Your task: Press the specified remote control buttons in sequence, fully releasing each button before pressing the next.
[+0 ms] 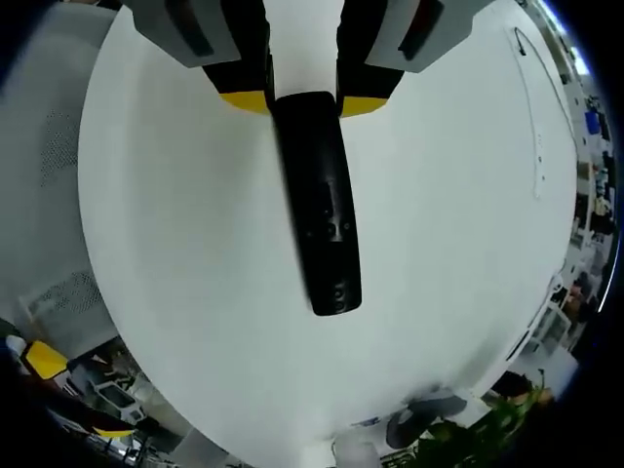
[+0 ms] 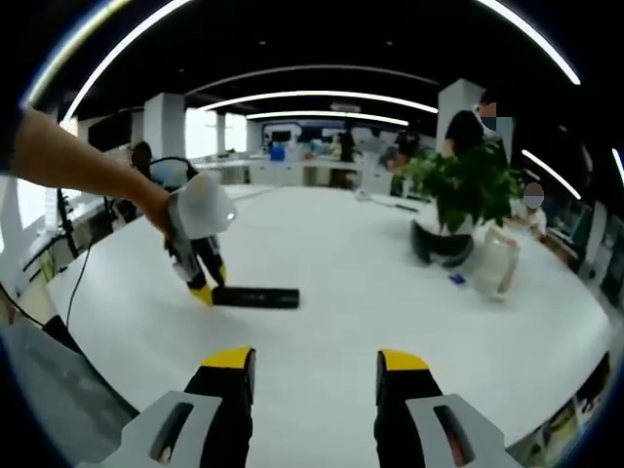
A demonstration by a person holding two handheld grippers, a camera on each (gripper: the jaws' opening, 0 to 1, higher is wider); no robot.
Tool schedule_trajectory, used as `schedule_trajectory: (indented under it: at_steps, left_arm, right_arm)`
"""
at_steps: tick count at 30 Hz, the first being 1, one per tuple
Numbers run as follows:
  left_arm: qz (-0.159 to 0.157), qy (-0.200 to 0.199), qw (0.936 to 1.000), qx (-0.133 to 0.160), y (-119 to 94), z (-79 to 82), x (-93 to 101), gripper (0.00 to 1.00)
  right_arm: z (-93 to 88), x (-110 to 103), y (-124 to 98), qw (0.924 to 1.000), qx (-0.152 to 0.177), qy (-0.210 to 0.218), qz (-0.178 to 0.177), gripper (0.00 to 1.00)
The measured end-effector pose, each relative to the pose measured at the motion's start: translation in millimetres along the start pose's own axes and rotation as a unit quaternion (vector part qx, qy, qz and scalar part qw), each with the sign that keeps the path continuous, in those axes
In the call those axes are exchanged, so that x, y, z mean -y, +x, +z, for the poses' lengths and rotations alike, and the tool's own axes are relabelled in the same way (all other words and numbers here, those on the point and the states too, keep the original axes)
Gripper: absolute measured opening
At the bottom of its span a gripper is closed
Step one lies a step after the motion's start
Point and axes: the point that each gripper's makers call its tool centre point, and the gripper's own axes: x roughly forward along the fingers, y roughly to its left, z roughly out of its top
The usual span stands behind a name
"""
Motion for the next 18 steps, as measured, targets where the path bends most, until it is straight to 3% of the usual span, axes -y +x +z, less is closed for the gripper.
schedule_trajectory:
  at_steps: [8,12,18]
  left_arm:
    - [-0.002,0.006,0.9999,-0.01,0,0.6,11.1,0.23]
    - [-0.004,0.022,0.9996,-0.016,0,1.8,26.3,0.23]
    - [-0.002,0.009,0.9997,-0.022,-1,1.2,42.0,0.23]
  right_arm:
    - [-1.0,0,0,1.0,-0.002,0.0,-0.001,0.46]
    - [-1.5,1,-1,1.0,-0.003,0.0,-0.002,0.46]
    - [-0.4,1,-2,1.0,0.001,-0.001,-0.002,0.45]
